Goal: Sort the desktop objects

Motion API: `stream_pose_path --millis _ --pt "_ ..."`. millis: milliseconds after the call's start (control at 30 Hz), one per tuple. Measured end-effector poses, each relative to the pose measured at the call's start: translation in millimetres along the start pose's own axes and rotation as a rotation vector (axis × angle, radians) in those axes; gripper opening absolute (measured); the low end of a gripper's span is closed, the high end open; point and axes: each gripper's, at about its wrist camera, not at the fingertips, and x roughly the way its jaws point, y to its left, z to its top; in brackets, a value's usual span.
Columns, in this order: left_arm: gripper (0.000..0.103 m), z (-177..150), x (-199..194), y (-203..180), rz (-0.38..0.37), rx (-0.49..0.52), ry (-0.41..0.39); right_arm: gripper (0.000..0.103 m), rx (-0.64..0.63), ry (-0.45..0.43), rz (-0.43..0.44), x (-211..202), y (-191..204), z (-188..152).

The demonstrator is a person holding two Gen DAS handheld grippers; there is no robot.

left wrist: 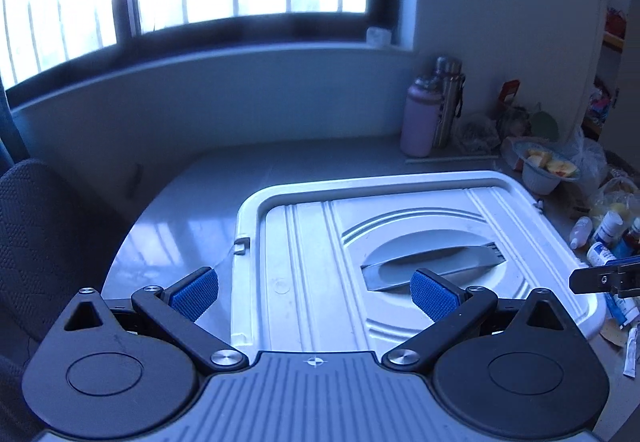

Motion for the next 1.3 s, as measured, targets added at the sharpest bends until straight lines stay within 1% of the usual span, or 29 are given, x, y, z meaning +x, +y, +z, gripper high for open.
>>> stream_pose_path --millis 133,267,333,400,500,567,667,733,867,967,1033,1100,1200,1300 --pt "0.103 -16.0 -25.0 5.8 -0.022 -0.068 -0.041 0.070 -0.002 -0.018 0.028 -16.8 -2.1 -16.3" --pt "0.103 -30.2 -37.9 2.3 -0.037 -0.112 -0.026 0.072 0.003 -0.081 0.024 -33.7 -5.5 -30.7" --pt "0.103 -38.8 -46.0 -3.0 -0.034 -0.126 -0.033 0.073 -0.003 -0.109 0.033 -39.9 -6.1 -38.5" --pt "0.103 -47.4 -53.0 -10.7 -0.019 -0.126 -0.041 0.074 -0.032 -0.114 0.043 -44.4 -4.5 -47.1" --pt "0.103 -64.5 -67.2 -23.3 0.015 -0.099 -0.059 0.076 -0.086 -0.126 0.039 -51.2 -3.7 -60.9" --pt "0.103 -76.1 -75.8 -31.1 0.041 -0.093 -0.046 0.079 -0.102 -0.140 0.033 -56.2 -5.0 -72.0" --pt "0.103 -92.9 -80.5 -39.5 0.025 -0.112 -0.001 0.081 -0.115 -0.181 0.036 -63.4 -8.5 -90.0" --pt "0.103 -104.9 -83.5 -46.7 0.005 -0.115 0.011 0.082 -0.108 -0.213 0.031 -67.7 -11.6 -102.1" --pt "0.103 -129.7 -93.7 -61.4 0.033 -0.095 -0.007 0.084 -0.096 -0.232 0.033 -71.2 -14.9 -124.7" --pt "0.103 -145.6 -100.5 -68.0 0.030 -0.088 -0.021 0.085 -0.094 -0.241 0.042 -70.4 -13.3 -141.9" --pt "0.103 -156.9 -106.6 -69.6 0.035 -0.096 -0.048 0.085 -0.092 -0.248 0.049 -69.8 -12.2 -153.3" --pt "0.103 -167.1 -112.4 -69.8 0.060 -0.106 -0.069 0.087 -0.091 -0.254 0.055 -69.2 -11.1 -164.8" --pt "0.103 -181.0 -117.4 -68.0 0.078 -0.115 -0.078 0.090 -0.100 -0.272 0.070 -67.5 -6.0 -179.3" --pt "0.103 -194.2 -119.4 -63.9 0.092 -0.111 -0.075 0.093 -0.117 -0.283 0.062 -66.2 0.8 -193.9"
